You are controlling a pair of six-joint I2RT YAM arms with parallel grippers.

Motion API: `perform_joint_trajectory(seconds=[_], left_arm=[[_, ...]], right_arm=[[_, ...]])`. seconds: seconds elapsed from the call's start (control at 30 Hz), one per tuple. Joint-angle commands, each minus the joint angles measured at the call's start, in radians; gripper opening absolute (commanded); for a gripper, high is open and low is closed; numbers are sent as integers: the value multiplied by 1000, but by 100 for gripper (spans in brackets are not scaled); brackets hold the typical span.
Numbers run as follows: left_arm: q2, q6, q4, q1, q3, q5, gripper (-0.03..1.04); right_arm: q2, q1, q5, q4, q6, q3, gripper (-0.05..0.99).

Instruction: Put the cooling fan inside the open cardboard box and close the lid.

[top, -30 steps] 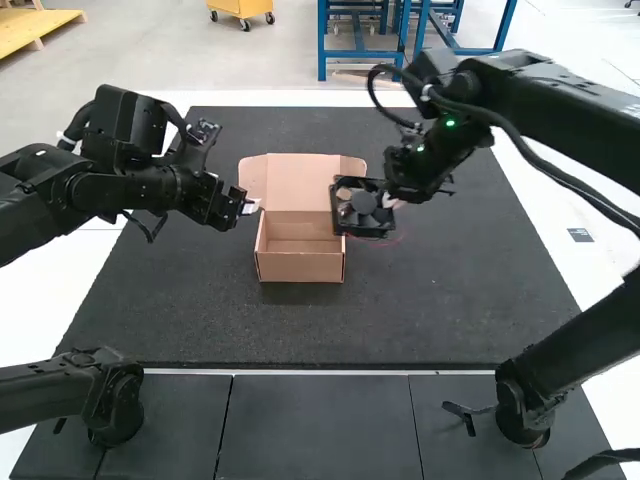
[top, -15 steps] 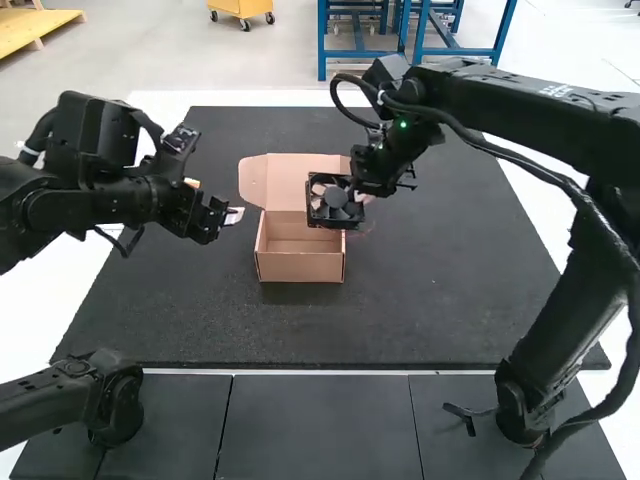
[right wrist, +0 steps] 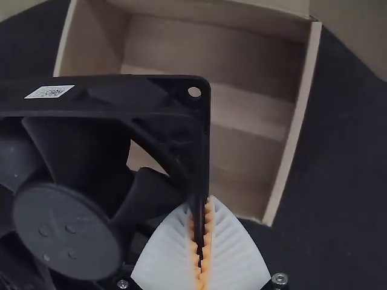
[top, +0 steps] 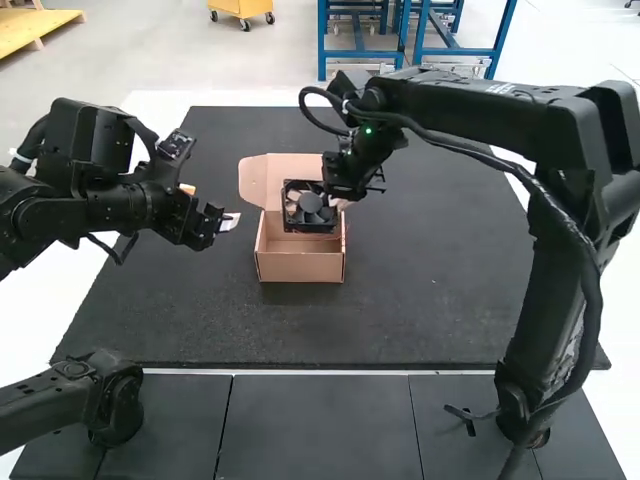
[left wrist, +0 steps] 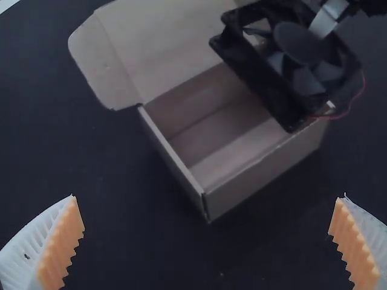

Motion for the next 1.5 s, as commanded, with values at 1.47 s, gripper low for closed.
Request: perform_joint_trajectory(seconds=[1.47], left_arm=[[-54, 2, -17, -9, -6, -16, 96]], right_arm=[[400, -17, -4, -57, 98, 290, -1]])
